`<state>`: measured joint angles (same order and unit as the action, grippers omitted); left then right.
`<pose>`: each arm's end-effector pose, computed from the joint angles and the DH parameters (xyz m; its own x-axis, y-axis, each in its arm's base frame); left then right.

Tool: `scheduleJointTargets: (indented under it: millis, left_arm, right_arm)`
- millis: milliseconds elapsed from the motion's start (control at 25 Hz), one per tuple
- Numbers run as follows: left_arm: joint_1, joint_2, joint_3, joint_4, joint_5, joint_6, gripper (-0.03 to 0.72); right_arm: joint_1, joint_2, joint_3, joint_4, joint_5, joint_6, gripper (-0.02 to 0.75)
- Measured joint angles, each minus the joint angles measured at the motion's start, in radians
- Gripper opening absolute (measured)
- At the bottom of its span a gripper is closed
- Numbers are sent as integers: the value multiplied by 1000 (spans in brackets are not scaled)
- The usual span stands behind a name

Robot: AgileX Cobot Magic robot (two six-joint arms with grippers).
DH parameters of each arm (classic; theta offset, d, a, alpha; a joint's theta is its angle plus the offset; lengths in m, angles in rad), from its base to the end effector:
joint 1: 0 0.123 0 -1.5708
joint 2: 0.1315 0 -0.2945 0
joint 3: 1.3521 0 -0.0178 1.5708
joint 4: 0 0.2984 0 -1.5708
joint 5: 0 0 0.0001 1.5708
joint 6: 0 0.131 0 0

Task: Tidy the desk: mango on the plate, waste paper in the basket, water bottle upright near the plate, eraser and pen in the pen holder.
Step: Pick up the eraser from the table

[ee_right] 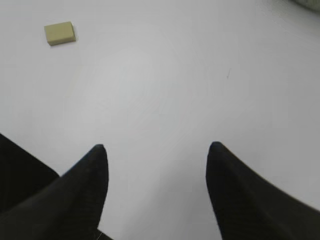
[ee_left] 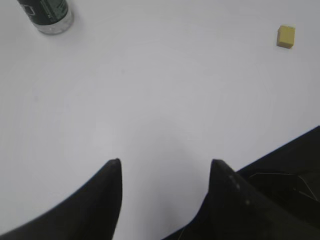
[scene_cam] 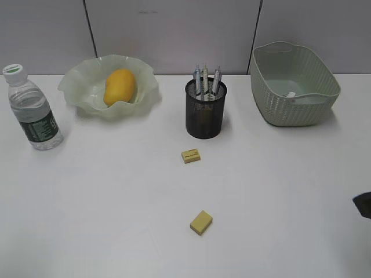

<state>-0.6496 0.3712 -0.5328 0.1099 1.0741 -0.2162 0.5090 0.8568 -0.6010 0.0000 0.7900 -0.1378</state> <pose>0.0995 -0.0597 0.2600 -0.6655 0.3018 -0.6826 0.4474 0.8934 -0.0411 0.1837 0.1025 0.2291 -0.6409 -0.5150 -0.5692 -0.5808 0.8102 -0.0789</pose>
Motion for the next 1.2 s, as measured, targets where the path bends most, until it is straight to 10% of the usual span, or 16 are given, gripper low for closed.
scheduleJointTargets:
  millis: [400, 920, 1200]
  left_arm:
    - [0, 0, 2, -1, 0, 8, 424]
    - [0, 0, 2, -1, 0, 10, 424]
    - [0, 0, 2, -1, 0, 11, 424]
  right_arm:
    - [21, 400, -240, 14, -86, -4, 495]
    - [345, 699, -310, 7, -185, 138, 495]
    - [373, 882, -347, 11, -206, 204, 499]
